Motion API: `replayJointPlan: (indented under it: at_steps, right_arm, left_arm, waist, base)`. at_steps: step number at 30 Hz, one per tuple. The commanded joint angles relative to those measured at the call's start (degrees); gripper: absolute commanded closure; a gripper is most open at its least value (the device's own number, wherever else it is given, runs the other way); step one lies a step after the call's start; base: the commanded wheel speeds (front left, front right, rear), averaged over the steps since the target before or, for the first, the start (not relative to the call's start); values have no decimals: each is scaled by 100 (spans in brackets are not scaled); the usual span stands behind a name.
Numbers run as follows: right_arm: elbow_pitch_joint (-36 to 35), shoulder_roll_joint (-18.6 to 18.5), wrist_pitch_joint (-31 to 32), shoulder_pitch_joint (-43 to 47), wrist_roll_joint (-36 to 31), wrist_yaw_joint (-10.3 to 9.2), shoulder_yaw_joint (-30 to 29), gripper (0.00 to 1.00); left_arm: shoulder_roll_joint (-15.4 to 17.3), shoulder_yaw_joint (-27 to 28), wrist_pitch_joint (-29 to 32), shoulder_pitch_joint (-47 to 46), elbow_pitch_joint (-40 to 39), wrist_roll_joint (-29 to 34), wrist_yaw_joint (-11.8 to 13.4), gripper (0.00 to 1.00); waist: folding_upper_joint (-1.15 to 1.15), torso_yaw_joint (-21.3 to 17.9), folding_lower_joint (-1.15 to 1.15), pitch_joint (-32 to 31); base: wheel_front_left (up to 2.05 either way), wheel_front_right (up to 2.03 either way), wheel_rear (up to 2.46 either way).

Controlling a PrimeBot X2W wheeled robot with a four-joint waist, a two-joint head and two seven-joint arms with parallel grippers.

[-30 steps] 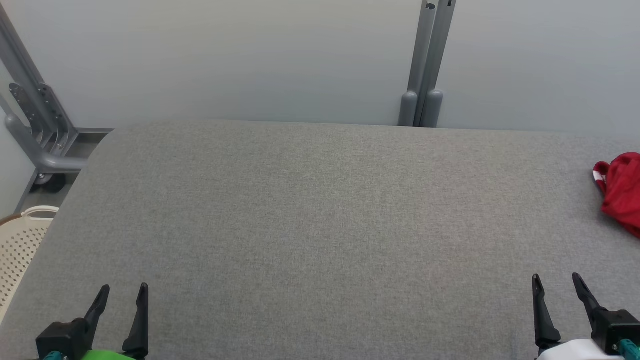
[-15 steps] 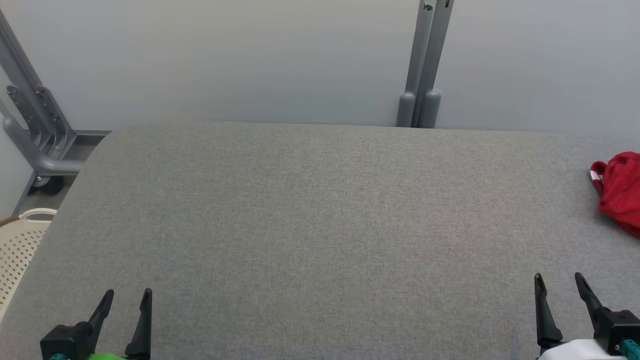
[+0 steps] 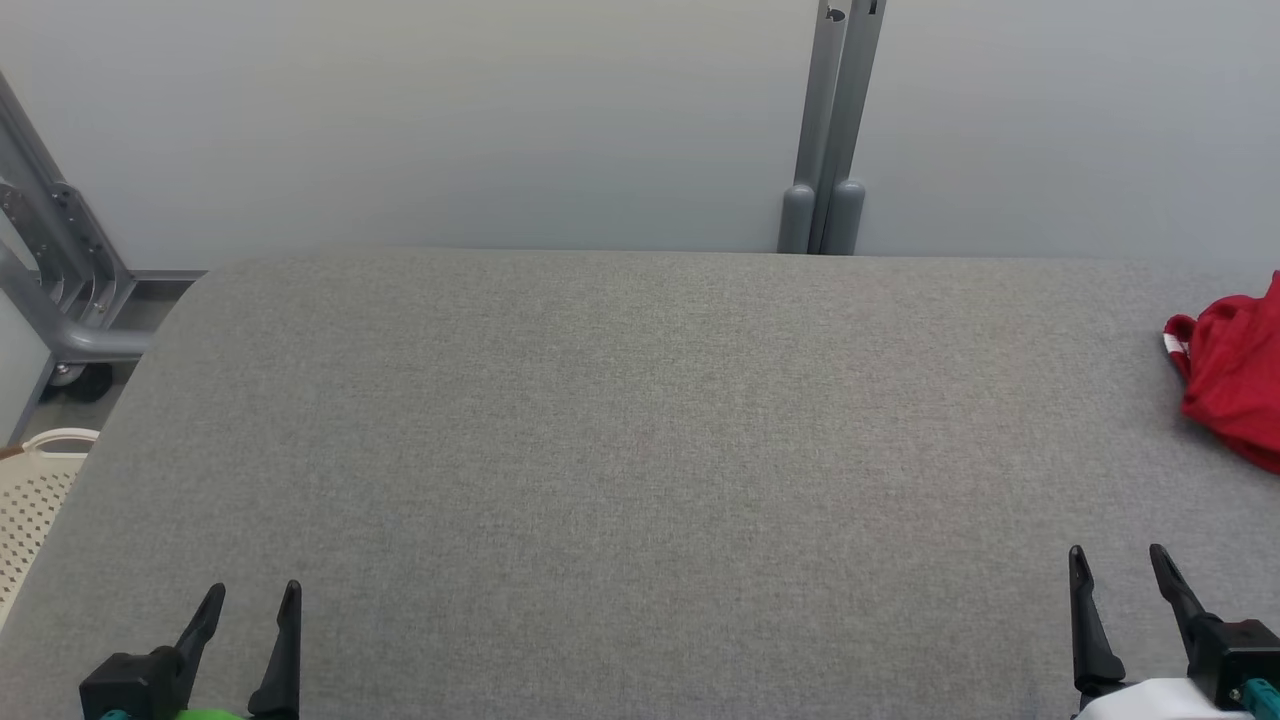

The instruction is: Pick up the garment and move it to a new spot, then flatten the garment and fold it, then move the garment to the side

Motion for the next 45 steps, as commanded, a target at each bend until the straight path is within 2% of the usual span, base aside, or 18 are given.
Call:
replayJointPlan:
  at_steps: [1, 6, 13, 23, 41, 42, 45]
  right_arm:
    - [22, -4, -21, 18, 10, -2, 12, 0]
    - [138, -12, -18, -35, -216, -2, -103, 0]
    - [293, -8, -19, -138, -140, -2, -26, 0]
    - [369, -12, -20, -249, -168, -2, -308, 0]
    - [351, 5, -2, -273, -191, 0, -370, 0]
    - [450, 56, 6, -161, -180, 1, -360, 100]
    - [603, 111, 9, -105, -181, 1, -356, 100]
  left_arm:
    - [-18, 31, -23, -9, 16, 46, -21, 0]
    - [-32, 65, -23, -11, 37, 64, -26, 0]
    - [-40, 141, -22, 5, 71, 86, -37, 0]
    - [-89, 166, -22, -51, 112, 126, -56, 0]
    - [-147, 152, -2, -74, 137, 121, -44, 0]
    - [-208, 105, 20, 51, 211, 102, -45, 100]
    - [-291, 58, 34, 87, 352, 103, -45, 100]
  waist:
    - [0, 14, 0, 2]
    - [0, 39, 0, -2]
    - [0, 40, 0, -9]
    - [0, 26, 0, -6]
    - [0, -10, 0, 25]
    - [0, -11, 0, 25]
    - [0, -13, 0, 27]
  base:
    - [0, 0, 0]
    - [0, 0, 0]
    - [0, 0, 0]
    - [0, 0, 0]
    - [0, 0, 0]
    - [0, 0, 0]
    - [0, 0, 0]
